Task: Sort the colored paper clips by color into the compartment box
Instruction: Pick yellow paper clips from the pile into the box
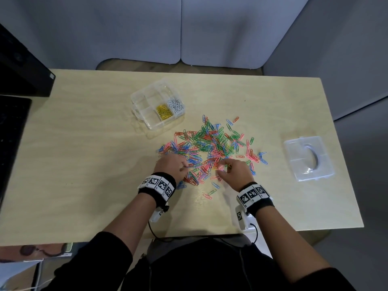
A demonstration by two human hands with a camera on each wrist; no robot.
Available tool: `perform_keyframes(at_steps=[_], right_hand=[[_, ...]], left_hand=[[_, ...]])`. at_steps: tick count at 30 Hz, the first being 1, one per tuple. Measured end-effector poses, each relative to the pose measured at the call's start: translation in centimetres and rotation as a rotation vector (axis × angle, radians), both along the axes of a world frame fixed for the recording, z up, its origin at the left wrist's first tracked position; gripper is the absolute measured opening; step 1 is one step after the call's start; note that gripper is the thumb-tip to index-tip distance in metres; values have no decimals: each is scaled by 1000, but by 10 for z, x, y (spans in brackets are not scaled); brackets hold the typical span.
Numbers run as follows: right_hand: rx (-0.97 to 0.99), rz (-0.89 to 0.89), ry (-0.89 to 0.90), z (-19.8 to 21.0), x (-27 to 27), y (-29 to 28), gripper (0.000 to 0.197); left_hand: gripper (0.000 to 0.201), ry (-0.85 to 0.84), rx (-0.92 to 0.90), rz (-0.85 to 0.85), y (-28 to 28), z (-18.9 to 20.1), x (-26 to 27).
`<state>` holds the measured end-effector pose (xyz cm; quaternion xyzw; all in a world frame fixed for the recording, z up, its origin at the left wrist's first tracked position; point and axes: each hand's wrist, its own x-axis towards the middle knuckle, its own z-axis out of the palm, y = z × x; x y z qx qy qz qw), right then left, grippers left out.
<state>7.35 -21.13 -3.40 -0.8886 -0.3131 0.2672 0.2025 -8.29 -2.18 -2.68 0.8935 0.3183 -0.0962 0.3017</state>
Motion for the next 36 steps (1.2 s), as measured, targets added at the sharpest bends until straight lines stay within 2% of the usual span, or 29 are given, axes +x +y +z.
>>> perform_keyframes(at_steps=[3, 7, 10, 13, 18, 20, 21, 24, 26, 29, 31, 33, 36], right_hand=[[-65, 57, -12, -4, -4, 2, 15], [-107, 32, -89, -8, -6, 6, 13], [-117, 17, -92, -9, -7, 8, 12], [-114, 30, -97, -10, -5, 7, 13], [-151, 170, -53, -10, 1, 12, 14], [-55, 143, 102, -9, 5, 11, 17], [21, 66, 257, -6, 6, 11, 18], [238, -254, 876, 9, 4, 10, 20], [325, -336, 1128, 17, 3, 10, 20], [390, -296, 1269, 23, 0, 12, 12], [405, -331, 1325, 22, -2, 18, 18], [399, -364, 1372, 22, -4, 25, 25], [374, -343, 1415, 24, -7, 38, 19]], left_hand=[[19, 19, 17, 18, -5, 2, 5], [11, 20, 14, 49, -5, 9, 8], [20, -2, 17, 65, -3, 6, 7], [14, 29, 29, -36, -3, 3, 8], [14, 51, 21, -119, -1, -1, 10], [14, 65, 34, -124, -3, -1, 12], [13, 68, 34, -119, -3, 0, 13], [11, 77, 17, -104, -2, -2, 12], [8, 51, 11, -47, 1, -2, 9], [4, -34, 36, 42, 8, -3, 2], [5, -71, 34, 19, 9, -3, -1], [7, -40, 38, -50, 5, -2, -1], [15, 26, 45, -59, -2, -2, 0]])
